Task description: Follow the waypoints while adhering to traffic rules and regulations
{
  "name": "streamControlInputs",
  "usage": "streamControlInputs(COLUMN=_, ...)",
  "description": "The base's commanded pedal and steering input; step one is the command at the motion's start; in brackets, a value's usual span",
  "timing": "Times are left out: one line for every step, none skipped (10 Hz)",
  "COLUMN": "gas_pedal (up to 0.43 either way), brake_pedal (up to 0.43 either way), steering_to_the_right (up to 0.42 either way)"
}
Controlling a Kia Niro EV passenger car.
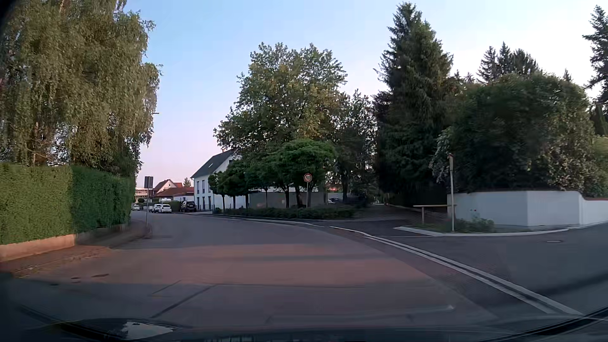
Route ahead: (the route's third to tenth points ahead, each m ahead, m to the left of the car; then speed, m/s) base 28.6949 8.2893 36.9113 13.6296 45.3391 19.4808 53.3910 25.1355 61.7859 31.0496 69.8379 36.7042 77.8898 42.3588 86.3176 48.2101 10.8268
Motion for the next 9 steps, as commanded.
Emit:
streamControlInputs(gas_pedal=0.15, brake_pedal=0.018, steering_to_the_right=-0.079)
streamControlInputs(gas_pedal=0.15, brake_pedal=0.018, steering_to_the_right=-0.08)
streamControlInputs(gas_pedal=0.157, brake_pedal=0.018, steering_to_the_right=-0.082)
streamControlInputs(gas_pedal=0.157, brake_pedal=0.018, steering_to_the_right=-0.083)
streamControlInputs(gas_pedal=0.157, brake_pedal=0.018, steering_to_the_right=-0.084)
streamControlInputs(gas_pedal=0.189, brake_pedal=0.018, steering_to_the_right=-0.088)
streamControlInputs(gas_pedal=0.189, brake_pedal=0.018, steering_to_the_right=-0.094)
streamControlInputs(gas_pedal=0.189, brake_pedal=0.018, steering_to_the_right=-0.095)
streamControlInputs(gas_pedal=0.189, brake_pedal=0.018, steering_to_the_right=-0.095)
